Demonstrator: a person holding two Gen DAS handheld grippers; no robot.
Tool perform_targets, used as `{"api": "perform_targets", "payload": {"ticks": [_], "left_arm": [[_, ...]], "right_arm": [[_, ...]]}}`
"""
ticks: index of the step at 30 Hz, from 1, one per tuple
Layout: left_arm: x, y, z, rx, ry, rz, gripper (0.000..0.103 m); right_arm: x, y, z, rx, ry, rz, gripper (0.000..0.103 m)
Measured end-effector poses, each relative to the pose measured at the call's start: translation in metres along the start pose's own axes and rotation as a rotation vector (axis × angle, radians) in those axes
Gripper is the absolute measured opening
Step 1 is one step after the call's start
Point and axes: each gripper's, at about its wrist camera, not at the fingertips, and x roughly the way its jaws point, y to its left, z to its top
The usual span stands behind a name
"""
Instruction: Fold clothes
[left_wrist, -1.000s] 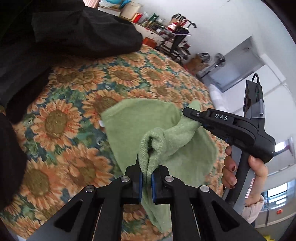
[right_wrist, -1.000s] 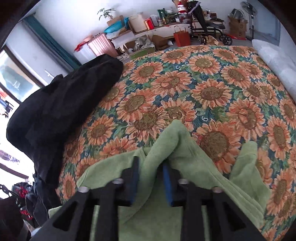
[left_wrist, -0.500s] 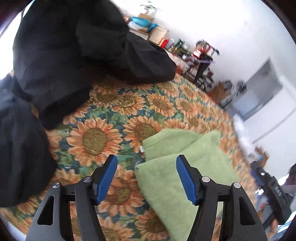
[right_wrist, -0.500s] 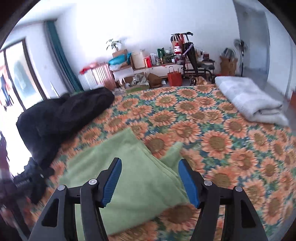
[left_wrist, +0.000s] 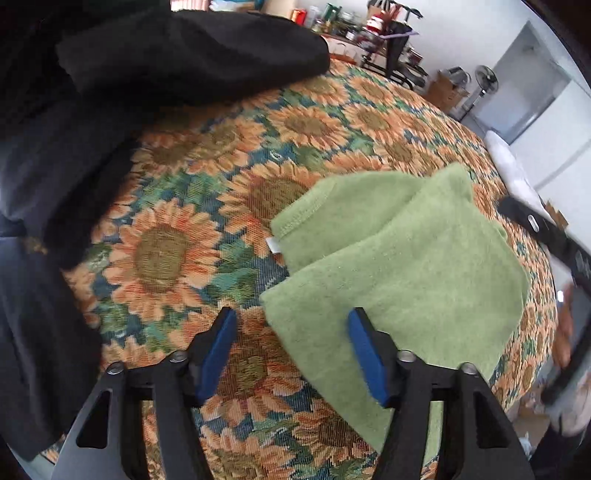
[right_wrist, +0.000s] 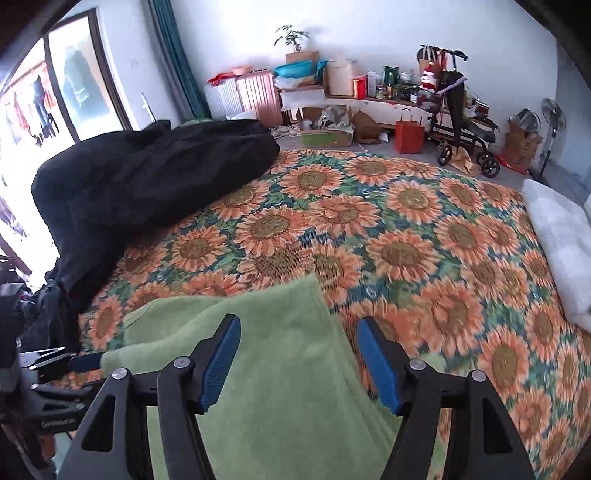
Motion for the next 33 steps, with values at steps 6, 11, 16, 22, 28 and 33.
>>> {"api": "perform_targets", "payload": {"ticks": [6, 11, 16, 22, 28, 33], "left_arm": [[-0.007, 0.004, -0.009, -0.02, -0.054, -0.055, 0.014], [-0.023, 0.001, -0.016, -0.007, -0.13, -0.086, 0.01], [-0.035, -0.003, 0.006, -0.005, -0.179, -0.098, 0.01], [-0.006, -0.009, 0.022, -0.022, -0.14, 0.005, 0.01], [-0.028, -0.006, -0.001, -0.034, -0.278, 0.158, 0.063], [-0.063, -0.046, -0.034, 0.097, -0.512, 0.162, 0.066]], "right_arm": [[0.042, 0.001, 0.022, -0.02, 0.063, 0.095, 0.011], [0.022, 0.003, 0.02, -0.058, -0.052, 0.019, 0.005], [0.005, -0.006, 0.032, -0.04, -0.102, -0.021, 0.006], [-0.021, -0.033, 0.013, 0.056, -0.131, -0.068, 0.054], [-0.08, -0.053, -0.033, 0.133, -0.215, -0.053, 0.043], [-0.072, -0.041, -0.059, 0.103, -0.111, -0.018, 0.026]]}}
